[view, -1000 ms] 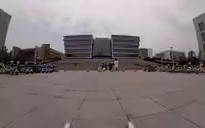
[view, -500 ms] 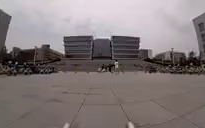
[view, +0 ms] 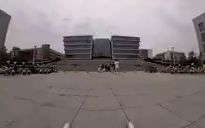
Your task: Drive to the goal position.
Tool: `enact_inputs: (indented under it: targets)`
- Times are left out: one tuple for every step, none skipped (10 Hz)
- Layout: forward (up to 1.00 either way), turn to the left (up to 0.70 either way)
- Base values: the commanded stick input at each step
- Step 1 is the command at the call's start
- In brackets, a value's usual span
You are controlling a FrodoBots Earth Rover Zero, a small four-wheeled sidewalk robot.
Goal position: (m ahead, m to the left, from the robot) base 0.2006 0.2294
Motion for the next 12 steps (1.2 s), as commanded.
enact_inputs:
  targets:
    - [0.50, 0.00]
    - [0.50, 0.00]
    - [0.50, 0.00]
    - [0.50, 0.00]
    - [0.50, 0.00]
    - [0.50, 0.00]
    - [0.50, 0.00]
    - [0.50, 0.00]
    - [0.50, 0.00]
    - [0.50, 0.00]
    - [0.50, 0.00]
    - [0.50, 0.00]
